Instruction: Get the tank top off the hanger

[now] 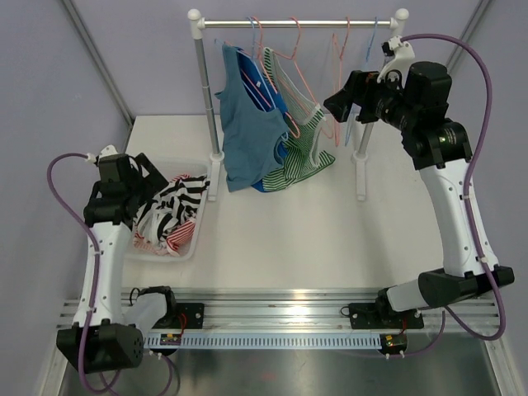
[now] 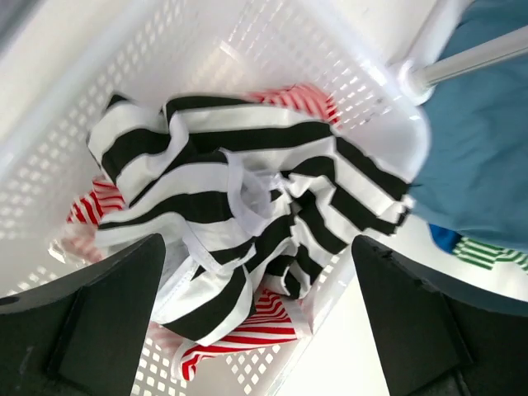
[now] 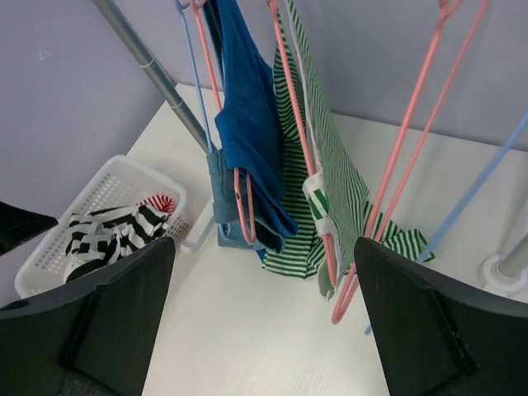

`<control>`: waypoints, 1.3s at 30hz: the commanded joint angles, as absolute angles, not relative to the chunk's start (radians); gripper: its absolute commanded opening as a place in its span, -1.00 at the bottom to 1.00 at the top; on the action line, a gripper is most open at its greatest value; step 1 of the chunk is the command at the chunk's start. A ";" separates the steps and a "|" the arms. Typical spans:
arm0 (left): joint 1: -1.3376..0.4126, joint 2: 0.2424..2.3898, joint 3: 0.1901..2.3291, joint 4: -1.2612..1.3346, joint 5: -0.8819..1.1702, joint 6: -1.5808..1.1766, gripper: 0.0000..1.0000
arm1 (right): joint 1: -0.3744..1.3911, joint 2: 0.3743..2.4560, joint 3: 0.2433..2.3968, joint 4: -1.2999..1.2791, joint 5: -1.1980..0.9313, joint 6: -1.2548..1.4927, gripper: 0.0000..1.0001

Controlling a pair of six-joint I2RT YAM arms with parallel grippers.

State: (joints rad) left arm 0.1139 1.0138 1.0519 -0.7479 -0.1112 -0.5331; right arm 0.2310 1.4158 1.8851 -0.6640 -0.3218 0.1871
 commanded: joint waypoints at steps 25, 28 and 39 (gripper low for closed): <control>-0.212 0.808 1.068 -0.723 -0.061 -0.276 0.98 | 0.353 1.996 2.414 -0.696 -0.296 -0.054 -0.17; -0.215 0.813 1.048 -0.716 -0.061 -0.272 0.98 | 0.360 2.009 2.414 -0.686 -0.299 -0.051 -0.23; -0.222 0.815 1.031 -0.696 -0.058 -0.265 0.98 | 0.391 1.971 2.424 -0.663 -0.235 -0.011 -1.00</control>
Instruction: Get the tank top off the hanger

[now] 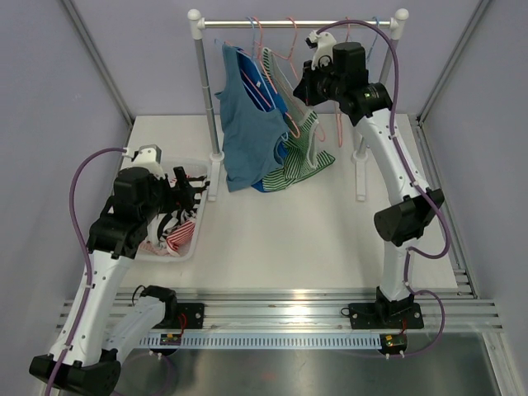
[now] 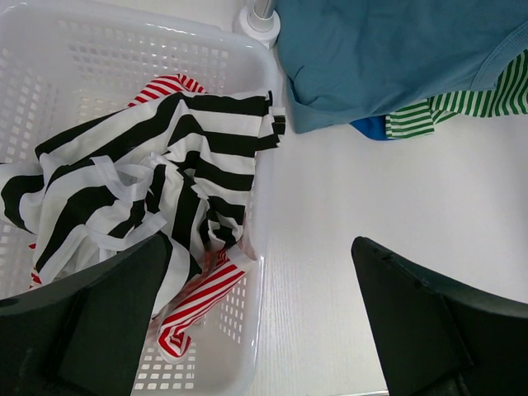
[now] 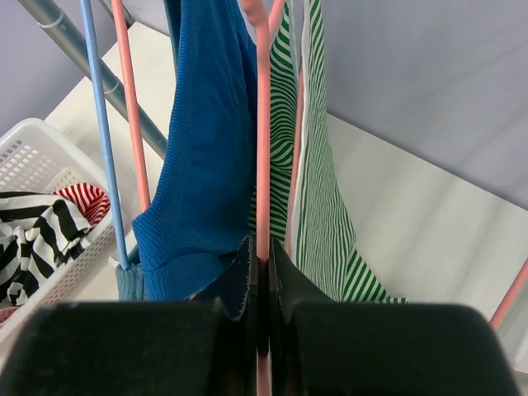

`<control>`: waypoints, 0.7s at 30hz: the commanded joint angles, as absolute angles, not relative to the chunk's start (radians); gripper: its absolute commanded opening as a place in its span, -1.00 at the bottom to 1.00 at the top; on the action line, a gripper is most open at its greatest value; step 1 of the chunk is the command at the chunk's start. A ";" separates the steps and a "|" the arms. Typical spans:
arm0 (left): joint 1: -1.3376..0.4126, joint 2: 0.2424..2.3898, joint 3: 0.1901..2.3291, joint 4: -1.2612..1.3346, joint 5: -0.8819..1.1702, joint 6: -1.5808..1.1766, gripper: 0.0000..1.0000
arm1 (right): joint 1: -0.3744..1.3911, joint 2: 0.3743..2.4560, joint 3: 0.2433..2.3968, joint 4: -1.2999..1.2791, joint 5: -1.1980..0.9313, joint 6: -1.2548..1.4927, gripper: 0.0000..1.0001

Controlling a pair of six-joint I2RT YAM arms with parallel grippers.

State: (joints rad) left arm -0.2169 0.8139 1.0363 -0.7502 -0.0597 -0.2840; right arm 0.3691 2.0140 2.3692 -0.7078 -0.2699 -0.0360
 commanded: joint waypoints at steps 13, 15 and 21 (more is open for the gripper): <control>-0.229 0.796 1.040 -0.698 -0.052 -0.271 0.98 | 0.393 1.830 2.376 -0.618 -0.195 0.095 -1.00; -0.230 0.799 1.048 -0.703 -0.046 -0.278 0.98 | 0.393 1.816 2.373 -0.656 -0.180 0.092 -1.00; -0.284 0.810 1.135 -0.678 -0.020 -0.327 0.98 | 0.393 1.663 2.202 -0.695 -0.193 0.101 -1.00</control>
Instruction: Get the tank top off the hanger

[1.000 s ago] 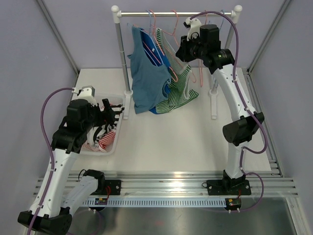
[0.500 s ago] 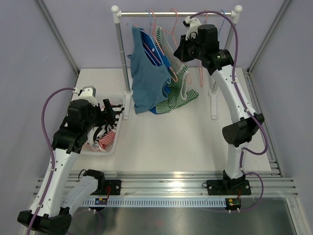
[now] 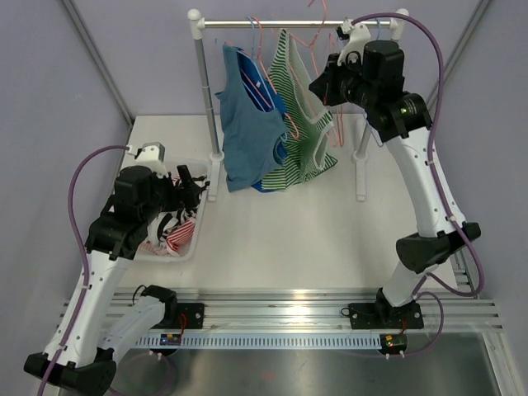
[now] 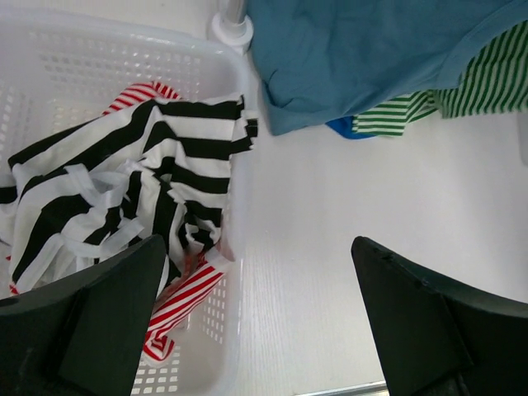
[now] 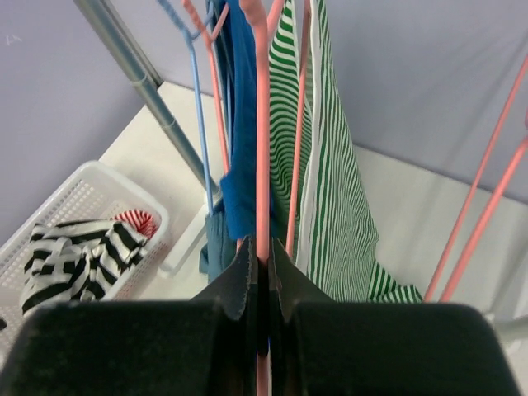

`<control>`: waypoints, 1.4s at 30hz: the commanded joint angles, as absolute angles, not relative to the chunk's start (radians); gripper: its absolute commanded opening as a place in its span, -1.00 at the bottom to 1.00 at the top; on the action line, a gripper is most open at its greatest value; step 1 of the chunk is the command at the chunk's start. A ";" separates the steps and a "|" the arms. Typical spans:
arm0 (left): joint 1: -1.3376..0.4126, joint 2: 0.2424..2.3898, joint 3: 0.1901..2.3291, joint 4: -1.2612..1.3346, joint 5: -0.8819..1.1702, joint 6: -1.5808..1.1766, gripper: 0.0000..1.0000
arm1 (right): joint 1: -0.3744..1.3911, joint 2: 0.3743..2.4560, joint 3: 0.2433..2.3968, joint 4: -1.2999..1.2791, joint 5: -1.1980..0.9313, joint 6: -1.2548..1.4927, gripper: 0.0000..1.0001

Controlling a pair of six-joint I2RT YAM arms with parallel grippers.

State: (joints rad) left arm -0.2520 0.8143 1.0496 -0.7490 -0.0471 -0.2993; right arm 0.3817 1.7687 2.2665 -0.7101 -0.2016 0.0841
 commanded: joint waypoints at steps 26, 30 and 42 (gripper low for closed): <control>-0.971 1.374 1.632 -0.152 -0.114 -0.213 0.98 | 0.391 0.853 1.732 -1.112 -0.262 0.130 -1.00; -0.971 1.465 1.710 -0.146 -0.084 -0.192 0.92 | 0.393 0.824 1.749 -1.157 -0.302 0.127 -1.00; -0.982 1.549 1.740 -0.130 -0.066 -0.167 -0.05 | 0.393 0.808 1.767 -1.200 -0.314 0.115 -1.00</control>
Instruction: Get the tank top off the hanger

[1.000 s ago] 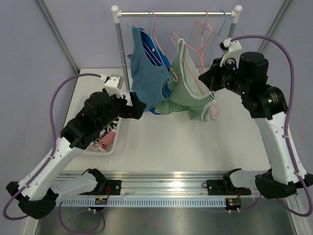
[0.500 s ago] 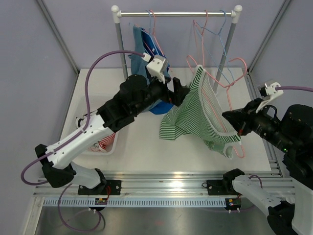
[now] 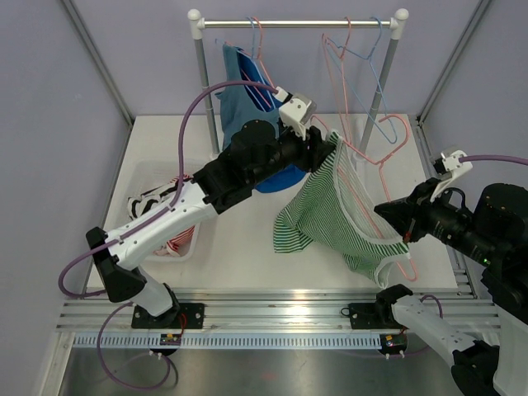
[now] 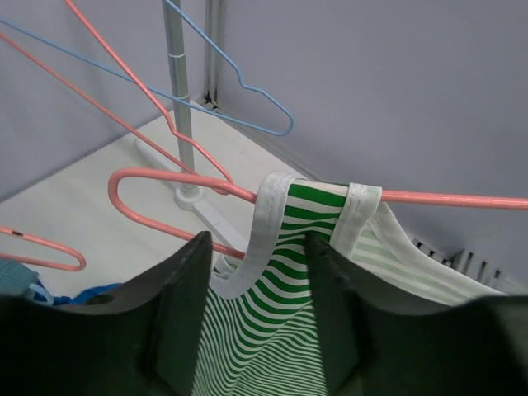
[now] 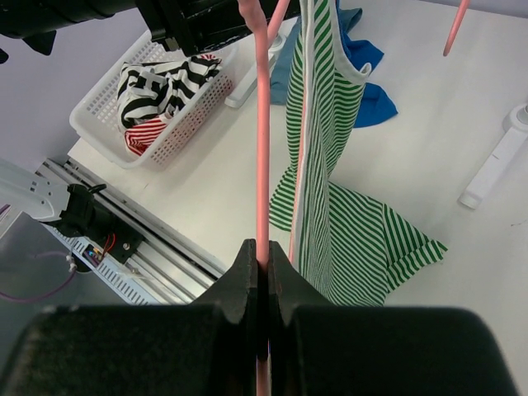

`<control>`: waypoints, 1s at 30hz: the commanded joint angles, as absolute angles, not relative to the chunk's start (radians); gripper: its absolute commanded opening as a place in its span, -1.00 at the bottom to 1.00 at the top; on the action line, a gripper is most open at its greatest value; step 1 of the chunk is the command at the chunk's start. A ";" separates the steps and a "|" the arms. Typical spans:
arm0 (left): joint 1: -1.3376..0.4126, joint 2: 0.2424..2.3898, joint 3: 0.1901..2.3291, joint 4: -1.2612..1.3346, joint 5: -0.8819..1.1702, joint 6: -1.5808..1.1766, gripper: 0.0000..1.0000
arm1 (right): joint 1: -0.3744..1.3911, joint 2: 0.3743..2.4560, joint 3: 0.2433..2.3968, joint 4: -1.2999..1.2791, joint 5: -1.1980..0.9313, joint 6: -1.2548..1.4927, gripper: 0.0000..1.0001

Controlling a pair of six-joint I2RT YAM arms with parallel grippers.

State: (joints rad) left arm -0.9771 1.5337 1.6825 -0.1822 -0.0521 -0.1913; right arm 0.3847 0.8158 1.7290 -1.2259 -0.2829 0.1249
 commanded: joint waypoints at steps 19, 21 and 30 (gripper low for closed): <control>-0.992 1.473 1.655 -0.121 -0.034 -0.187 0.59 | 0.391 0.838 1.729 -1.160 -0.165 0.097 -1.00; -0.996 1.442 1.632 -0.127 -0.105 -0.192 0.58 | 0.391 0.842 1.723 -1.149 -0.137 0.101 -1.00; -0.996 1.431 1.624 -0.103 -0.059 -0.213 0.63 | 0.393 0.844 1.698 -1.100 -0.255 0.113 -1.00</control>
